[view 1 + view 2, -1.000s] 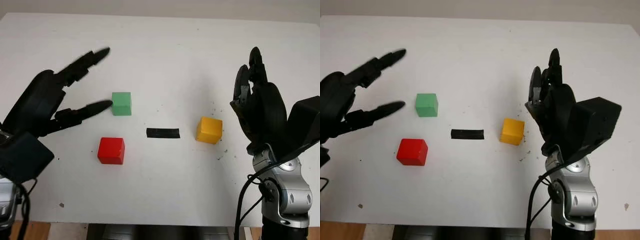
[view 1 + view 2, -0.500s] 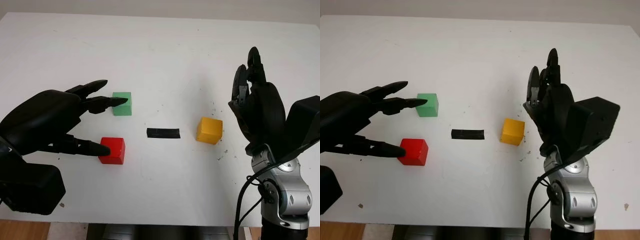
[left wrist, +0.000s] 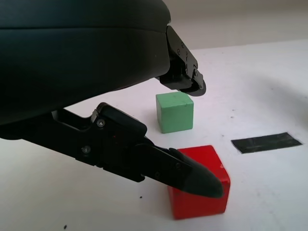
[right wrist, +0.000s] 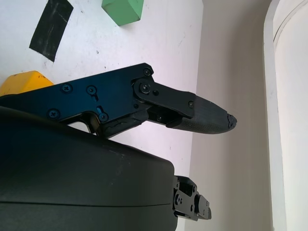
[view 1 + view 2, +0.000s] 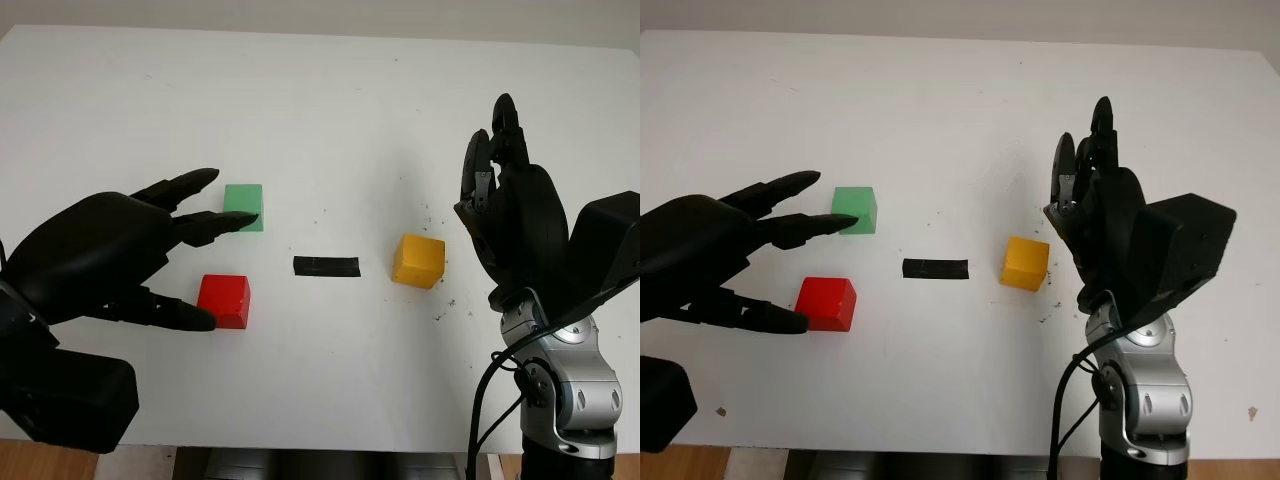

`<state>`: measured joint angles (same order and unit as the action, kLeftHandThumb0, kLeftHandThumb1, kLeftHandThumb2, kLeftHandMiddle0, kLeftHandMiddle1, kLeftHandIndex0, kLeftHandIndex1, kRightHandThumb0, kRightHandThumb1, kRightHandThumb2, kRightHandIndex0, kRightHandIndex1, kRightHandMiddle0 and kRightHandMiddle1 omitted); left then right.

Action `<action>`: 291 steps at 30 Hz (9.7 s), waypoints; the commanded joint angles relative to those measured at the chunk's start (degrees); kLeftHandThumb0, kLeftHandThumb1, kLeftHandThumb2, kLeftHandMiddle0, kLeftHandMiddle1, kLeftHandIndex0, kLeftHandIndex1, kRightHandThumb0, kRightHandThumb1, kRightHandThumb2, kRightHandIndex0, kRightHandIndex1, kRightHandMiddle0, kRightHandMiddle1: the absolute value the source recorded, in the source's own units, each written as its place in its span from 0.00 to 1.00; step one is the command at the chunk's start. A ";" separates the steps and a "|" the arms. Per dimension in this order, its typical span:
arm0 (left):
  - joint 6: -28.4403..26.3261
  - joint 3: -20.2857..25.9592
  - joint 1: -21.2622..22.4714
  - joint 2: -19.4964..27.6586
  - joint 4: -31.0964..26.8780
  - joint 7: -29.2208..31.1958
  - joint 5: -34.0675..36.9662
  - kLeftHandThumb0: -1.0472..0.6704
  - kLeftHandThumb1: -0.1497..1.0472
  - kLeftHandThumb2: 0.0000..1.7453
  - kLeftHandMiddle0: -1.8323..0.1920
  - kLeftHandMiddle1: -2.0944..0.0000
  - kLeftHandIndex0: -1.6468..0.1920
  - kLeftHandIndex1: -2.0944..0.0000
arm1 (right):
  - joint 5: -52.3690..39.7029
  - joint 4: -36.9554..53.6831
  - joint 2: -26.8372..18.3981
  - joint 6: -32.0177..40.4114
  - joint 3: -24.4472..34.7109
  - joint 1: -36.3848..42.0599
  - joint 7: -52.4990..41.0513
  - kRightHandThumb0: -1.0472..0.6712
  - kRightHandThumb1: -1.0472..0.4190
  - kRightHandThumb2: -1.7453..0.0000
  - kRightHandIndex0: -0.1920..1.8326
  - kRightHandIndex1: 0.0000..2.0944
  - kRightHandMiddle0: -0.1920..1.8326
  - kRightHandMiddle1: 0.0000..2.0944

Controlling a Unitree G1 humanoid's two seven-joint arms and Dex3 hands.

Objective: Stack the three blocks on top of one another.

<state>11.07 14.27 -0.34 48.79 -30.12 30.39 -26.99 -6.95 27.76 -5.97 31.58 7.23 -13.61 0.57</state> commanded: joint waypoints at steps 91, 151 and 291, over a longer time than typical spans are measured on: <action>-0.41 -7.59 -2.26 -12.48 -3.85 -11.49 -23.95 0.43 1.00 0.07 0.80 0.97 0.83 0.43 | -0.28 -0.61 -0.56 -4.09 1.80 0.25 -1.54 0.23 0.00 0.62 0.00 0.00 0.00 0.00; 7.92 -35.08 33.39 -15.39 19.36 -9.41 -31.23 0.45 0.92 0.03 0.70 0.96 0.67 0.26 | -0.05 1.29 3.49 -4.73 -0.64 3.47 2.64 0.24 0.00 0.62 0.00 0.00 0.00 0.00; -10.33 -1.15 17.89 -34.26 32.46 -19.63 40.74 0.15 1.00 0.37 1.00 1.00 1.00 1.00 | 39.10 6.46 -21.77 -3.16 -13.91 12.33 -15.30 0.32 0.16 0.97 0.13 0.03 0.23 0.04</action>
<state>0.48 12.90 17.18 14.50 1.94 10.87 14.11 31.55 34.37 -27.12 28.94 -6.57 -1.20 -14.30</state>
